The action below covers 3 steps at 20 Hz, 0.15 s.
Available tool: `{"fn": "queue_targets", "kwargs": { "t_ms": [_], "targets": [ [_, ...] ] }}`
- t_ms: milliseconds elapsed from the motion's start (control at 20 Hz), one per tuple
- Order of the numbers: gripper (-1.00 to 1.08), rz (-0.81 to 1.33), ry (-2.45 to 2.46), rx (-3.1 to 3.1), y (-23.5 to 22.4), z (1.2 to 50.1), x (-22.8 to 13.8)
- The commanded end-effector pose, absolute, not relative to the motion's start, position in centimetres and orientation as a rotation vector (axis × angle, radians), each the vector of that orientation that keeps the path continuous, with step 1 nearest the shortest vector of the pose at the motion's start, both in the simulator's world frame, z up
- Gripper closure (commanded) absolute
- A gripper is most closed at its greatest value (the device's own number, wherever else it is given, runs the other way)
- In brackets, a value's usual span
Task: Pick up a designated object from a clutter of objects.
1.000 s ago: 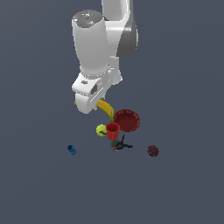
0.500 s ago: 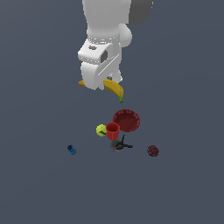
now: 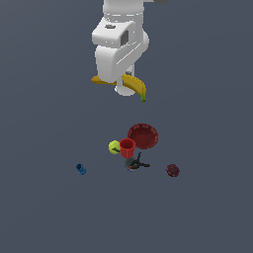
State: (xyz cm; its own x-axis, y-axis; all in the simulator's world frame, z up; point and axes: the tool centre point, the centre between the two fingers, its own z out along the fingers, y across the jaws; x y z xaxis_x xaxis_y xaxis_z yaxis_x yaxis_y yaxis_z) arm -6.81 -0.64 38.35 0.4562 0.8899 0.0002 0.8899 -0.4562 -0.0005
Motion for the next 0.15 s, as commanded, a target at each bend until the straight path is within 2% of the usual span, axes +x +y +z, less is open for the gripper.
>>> {"fn": "queue_targets", "kwargs": {
  "t_ms": [0, 100],
  "targets": [
    [1.08, -0.001, -1.637, -2.681, -0.48, 38.9, -6.92],
    [1.08, -0.001, -1.637, -2.681, -0.45, 39.0, -6.95]
  ]
}}
